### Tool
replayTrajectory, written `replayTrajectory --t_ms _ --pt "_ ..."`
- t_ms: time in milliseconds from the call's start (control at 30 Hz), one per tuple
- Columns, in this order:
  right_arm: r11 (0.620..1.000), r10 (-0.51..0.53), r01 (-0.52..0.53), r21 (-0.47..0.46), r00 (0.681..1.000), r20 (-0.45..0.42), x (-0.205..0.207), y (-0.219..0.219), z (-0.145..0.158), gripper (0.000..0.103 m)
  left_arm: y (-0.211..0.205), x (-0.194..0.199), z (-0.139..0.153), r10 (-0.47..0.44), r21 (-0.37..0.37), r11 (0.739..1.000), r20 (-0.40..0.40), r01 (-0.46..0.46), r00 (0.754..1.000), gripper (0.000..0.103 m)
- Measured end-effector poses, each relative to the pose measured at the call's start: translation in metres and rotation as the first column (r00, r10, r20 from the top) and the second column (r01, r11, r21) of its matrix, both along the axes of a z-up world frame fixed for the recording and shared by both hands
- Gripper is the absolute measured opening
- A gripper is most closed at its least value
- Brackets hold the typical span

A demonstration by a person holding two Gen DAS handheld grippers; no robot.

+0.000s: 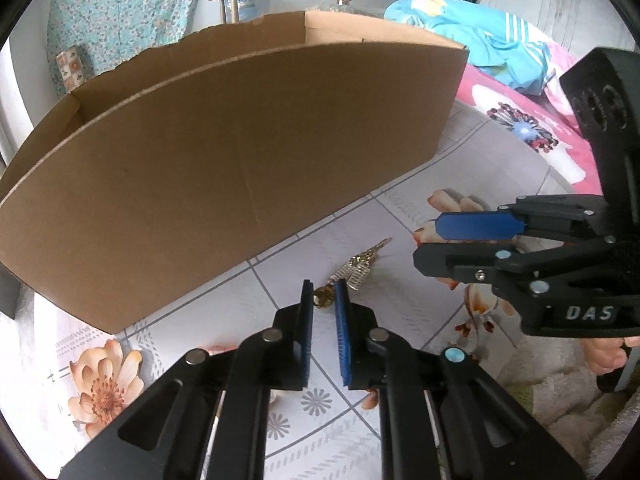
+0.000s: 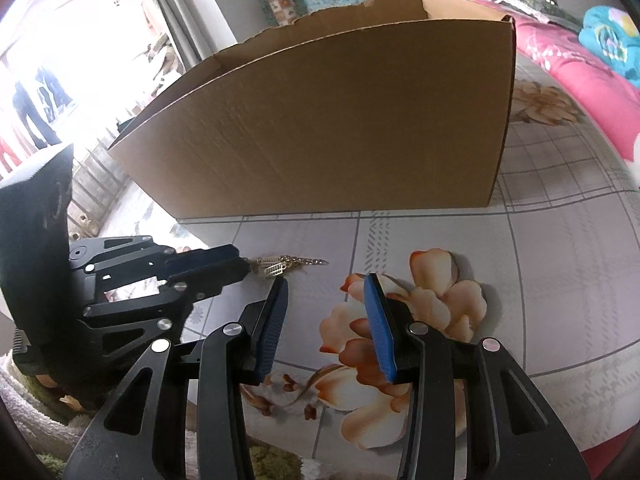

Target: Organize jewelry

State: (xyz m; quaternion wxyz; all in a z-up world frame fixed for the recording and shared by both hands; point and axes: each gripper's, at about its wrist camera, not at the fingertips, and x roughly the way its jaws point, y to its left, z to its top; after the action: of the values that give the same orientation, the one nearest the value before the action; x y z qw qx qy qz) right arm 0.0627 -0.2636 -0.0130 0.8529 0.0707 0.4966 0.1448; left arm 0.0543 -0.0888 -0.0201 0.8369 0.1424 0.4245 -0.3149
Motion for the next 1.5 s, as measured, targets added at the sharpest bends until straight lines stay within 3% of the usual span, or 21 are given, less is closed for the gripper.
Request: replayTrajectory --t_ms 300,533,667,900,967,1200,1333,1500 --pt "1.0 0.007 -0.007 0.003 1.0 0.008 -0.004 0.004 0.003 0.039 0.022 -0.003 0.014 0.022 -0.097 0.995 -0.023 -0.024 0.999 0.01" --pt "0.993 0.118 -0.118 0.028 0.993 0.032 0.0 0.028 0.005 0.038 0.044 0.005 0.013 0.117 -0.096 0.988 -0.038 -0.12 0.992 0.01" --pt "0.979 0.195 -0.194 0.065 0.981 -0.003 0.009 0.044 -0.004 0.036 0.055 0.006 0.016 0.161 -0.097 0.982 -0.026 -0.163 0.987 0.01" --pt "0.976 0.205 -0.202 0.085 0.979 -0.022 0.028 0.043 -0.01 0.031 0.073 0.009 0.015 0.211 -0.109 0.971 -0.028 -0.213 0.977 0.01" --pt "0.981 0.184 -0.183 0.067 0.983 -0.018 0.035 0.037 -0.01 0.028 0.075 0.01 0.015 0.215 -0.113 0.97 -0.031 -0.217 0.976 0.01" --pt "0.996 0.083 -0.083 -0.019 0.997 -0.007 0.04 0.024 -0.004 0.031 0.078 0.012 0.012 0.217 -0.131 0.967 -0.04 -0.22 0.975 0.01" --pt "0.989 0.145 -0.145 -0.016 0.989 0.007 0.027 0.041 0.002 0.031 0.078 0.012 0.012 0.217 -0.14 0.965 -0.039 -0.22 0.975 0.01" --pt "0.968 0.225 -0.221 -0.123 0.974 0.02 0.015 0.07 -0.002 0.03 0.081 0.011 0.012 0.218 -0.145 0.964 -0.038 -0.221 0.975 0.01"
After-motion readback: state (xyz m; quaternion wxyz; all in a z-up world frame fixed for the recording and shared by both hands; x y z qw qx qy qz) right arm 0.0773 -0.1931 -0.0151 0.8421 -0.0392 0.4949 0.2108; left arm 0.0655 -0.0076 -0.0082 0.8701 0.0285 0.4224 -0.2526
